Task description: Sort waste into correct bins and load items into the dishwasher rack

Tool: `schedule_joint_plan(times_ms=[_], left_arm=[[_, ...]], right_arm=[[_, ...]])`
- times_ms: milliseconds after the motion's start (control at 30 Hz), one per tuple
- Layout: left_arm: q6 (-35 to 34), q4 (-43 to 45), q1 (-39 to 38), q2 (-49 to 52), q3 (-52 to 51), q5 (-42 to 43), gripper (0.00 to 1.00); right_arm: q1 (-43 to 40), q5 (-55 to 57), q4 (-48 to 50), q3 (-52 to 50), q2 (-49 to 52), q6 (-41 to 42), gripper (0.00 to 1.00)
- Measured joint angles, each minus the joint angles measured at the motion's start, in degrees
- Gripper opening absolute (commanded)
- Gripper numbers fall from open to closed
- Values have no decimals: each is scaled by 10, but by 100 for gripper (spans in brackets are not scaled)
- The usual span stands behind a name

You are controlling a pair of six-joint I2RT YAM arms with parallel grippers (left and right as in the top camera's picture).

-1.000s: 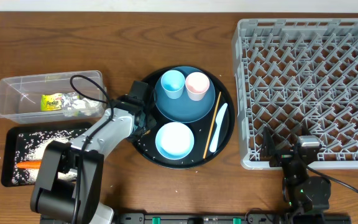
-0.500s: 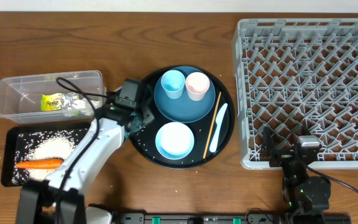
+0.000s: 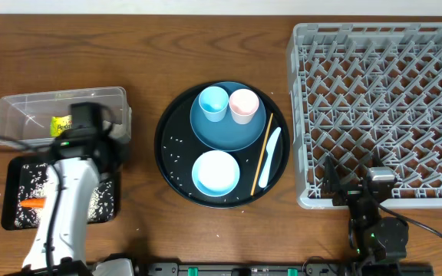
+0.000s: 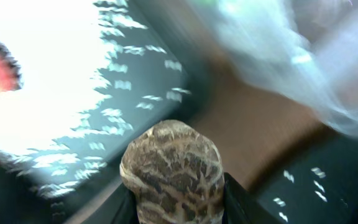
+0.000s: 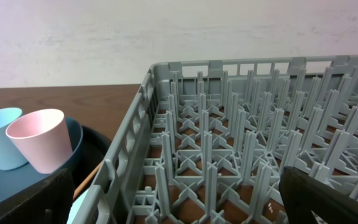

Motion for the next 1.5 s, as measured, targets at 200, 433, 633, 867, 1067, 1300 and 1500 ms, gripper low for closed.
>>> schedule_joint_plan(times_ms=[200, 433, 633, 867, 1067, 1300, 1500], left_arm=[[12, -17, 109, 0, 0, -2, 34], [29, -25, 157, 0, 0, -2, 48], [51, -21, 160, 0, 0, -2, 77], [61, -14, 160, 0, 0, 3, 77], [117, 3, 155, 0, 0, 82, 77], [189, 4, 123, 0, 0, 200, 84], [213, -3, 77, 0, 0, 238, 98]], right_arm=[[0, 0, 0, 0, 0, 0, 99], [0, 0, 0, 0, 0, 0, 99], [0, 0, 0, 0, 0, 0, 99], [0, 0, 0, 0, 0, 0, 99], [0, 0, 0, 0, 0, 0, 99], [0, 0, 0, 0, 0, 0, 99], [0, 0, 0, 0, 0, 0, 99]])
